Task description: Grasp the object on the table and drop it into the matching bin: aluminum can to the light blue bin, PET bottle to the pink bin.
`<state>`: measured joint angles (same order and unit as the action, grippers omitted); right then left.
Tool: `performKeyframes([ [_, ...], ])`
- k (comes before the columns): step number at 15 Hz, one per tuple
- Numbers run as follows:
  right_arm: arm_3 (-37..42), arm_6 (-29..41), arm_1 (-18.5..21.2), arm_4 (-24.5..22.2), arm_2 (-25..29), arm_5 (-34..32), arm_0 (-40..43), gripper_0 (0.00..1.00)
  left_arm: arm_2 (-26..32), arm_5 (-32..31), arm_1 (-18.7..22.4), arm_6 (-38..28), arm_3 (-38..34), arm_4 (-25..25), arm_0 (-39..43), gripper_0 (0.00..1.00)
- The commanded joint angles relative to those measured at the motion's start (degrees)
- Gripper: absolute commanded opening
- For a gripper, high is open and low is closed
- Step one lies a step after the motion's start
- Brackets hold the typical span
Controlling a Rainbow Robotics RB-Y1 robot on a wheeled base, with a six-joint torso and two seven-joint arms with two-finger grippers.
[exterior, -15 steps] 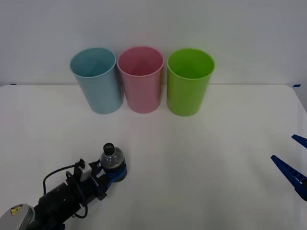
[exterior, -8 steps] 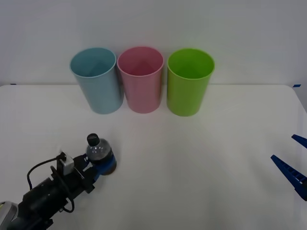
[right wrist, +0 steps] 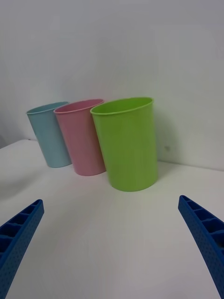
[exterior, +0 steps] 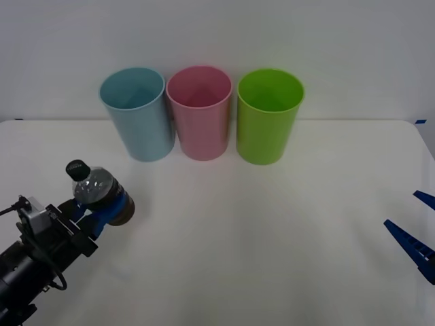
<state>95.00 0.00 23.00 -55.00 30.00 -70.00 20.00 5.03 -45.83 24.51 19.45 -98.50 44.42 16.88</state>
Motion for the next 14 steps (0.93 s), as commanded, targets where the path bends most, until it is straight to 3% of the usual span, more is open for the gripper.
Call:
performKeyframes([
  [1, 0.0, 0.0, 0.0, 0.0, 0.0, 0.0, 0.0, 1.0, -0.2, 5.2, 0.5, -6.2, -10.0, 1.2, 1.9, 0.0],
  [6, 0.0, 0.0, 0.0, 0.0, 0.0, 0.0, 0.0, 1.0, -3.8, 15.1, 0.5, -14.8, -20.2, 6.2, -1.5, 0.0],
  [14, 0.0, 0.0, 0.0, 0.0, 0.0, 0.0, 0.0, 1.0, -6.9, 28.5, 0.8, -17.7, -17.3, 9.5, -17.9, 0.0],
])
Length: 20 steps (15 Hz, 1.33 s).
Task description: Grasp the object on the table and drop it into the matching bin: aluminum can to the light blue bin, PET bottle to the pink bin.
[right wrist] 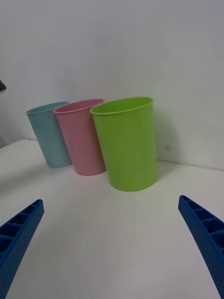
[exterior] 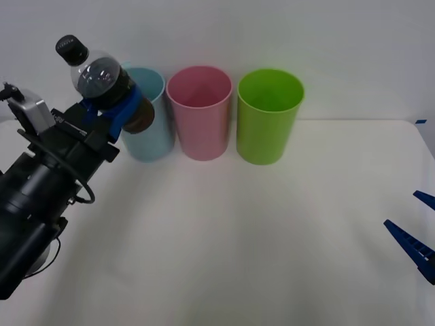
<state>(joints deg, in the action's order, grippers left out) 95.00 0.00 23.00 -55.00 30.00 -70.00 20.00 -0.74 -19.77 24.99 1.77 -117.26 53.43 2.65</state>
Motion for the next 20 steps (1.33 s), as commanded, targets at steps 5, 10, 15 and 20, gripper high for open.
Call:
performKeyframes([
  [5, 0.0, 0.0, 0.0, 0.0, 0.0, 0.0, 0.0, 1.0, -7.3, 6.0, 2.8, -0.4, 10.8, 0.0, -16.4, 0.0],
  [10, 0.0, 0.0, 0.0, 0.0, 0.0, 0.0, 0.0, 1.0, -11.6, 6.0, 3.0, 0.0, 25.7, -0.3, -30.6, 0.0],
  [15, 0.0, 0.0, 0.0, 0.0, 0.0, 0.0, 0.0, 1.0, -16.4, 7.5, 2.8, 0.0, 37.4, -1.3, -41.1, 0.0],
  [20, 0.0, 0.0, 0.0, 0.0, 0.0, 0.0, 0.0, 1.0, -18.9, 7.5, 2.3, 0.0, 44.3, -2.1, -46.8, 0.0],
])
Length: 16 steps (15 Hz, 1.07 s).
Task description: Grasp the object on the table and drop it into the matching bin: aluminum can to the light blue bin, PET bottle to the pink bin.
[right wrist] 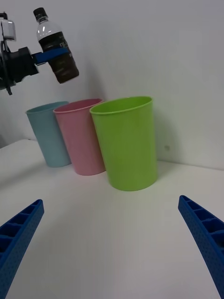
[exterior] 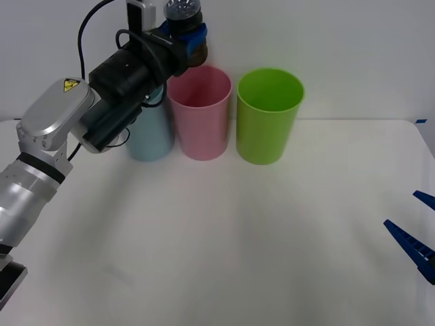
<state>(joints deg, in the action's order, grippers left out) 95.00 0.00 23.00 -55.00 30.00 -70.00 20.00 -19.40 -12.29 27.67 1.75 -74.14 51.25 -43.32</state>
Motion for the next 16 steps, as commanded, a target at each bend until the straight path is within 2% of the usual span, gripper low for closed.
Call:
performKeyframes([
  [1, 0.0, 0.0, 0.0, 0.0, 0.0, 0.0, 0.0, 1.0, -0.3, 0.0, -0.7, 0.0, 1.5, 0.3, -1.0, 0.0],
  [5, 0.0, 0.0, 0.0, 0.0, 0.0, 0.0, 0.0, 1.0, -0.3, 0.3, -1.0, -0.1, 1.6, 0.5, -1.0, 0.0],
  [6, 0.0, 0.0, 0.0, 0.0, 0.0, 0.0, 0.0, 1.0, -0.3, 0.3, -1.0, -0.1, 1.7, 0.5, -1.1, 0.06],
  [7, 0.0, 0.0, 0.0, 0.0, 0.0, 0.0, 0.0, 1.0, -0.2, 0.3, -1.0, -0.3, 1.7, 0.5, -1.1, 0.41],
  [8, 0.0, 0.0, 0.0, 0.0, 0.0, 0.0, 0.0, 1.0, -0.3, 0.5, -1.0, -0.3, 1.6, 0.5, -1.1, 1.0],
  [16, 0.0, 0.0, 0.0, 0.0, 0.0, 0.0, 0.0, 1.0, -0.3, 0.8, -1.0, -0.6, 1.6, -0.1, -1.0, 1.0],
])
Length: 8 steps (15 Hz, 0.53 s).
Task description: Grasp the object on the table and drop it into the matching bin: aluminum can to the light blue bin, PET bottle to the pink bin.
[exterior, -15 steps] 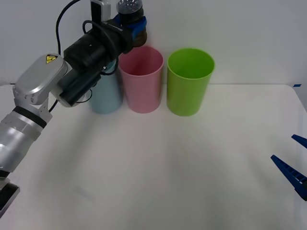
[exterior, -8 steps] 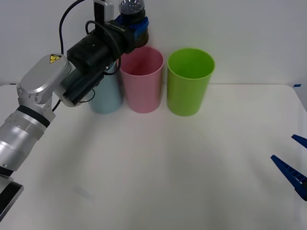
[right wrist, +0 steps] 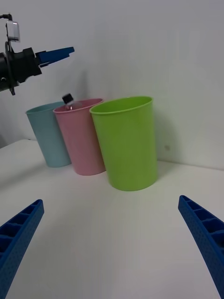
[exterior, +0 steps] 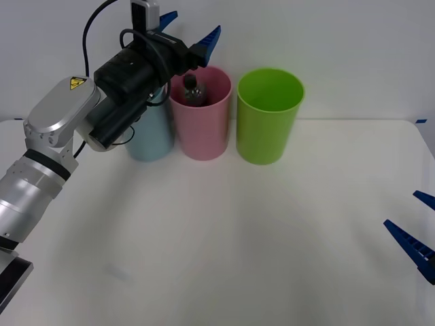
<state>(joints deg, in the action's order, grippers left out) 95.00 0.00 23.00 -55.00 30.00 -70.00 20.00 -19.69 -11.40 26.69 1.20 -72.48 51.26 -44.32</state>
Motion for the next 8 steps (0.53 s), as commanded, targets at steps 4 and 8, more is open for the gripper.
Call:
performKeyframes([
  [4, 0.0, 0.0, 0.0, 0.0, 0.0, 0.0, 0.0, 1.0, 0.0, -1.8, 1.3, 0.2, -0.5, -2.4, 0.9, 1.0],
  [8, 0.0, 0.0, 0.0, 0.0, 0.0, 0.0, 0.0, 1.0, 0.1, -2.0, 5.3, 0.2, -6.8, -6.7, 6.1, 1.0],
])
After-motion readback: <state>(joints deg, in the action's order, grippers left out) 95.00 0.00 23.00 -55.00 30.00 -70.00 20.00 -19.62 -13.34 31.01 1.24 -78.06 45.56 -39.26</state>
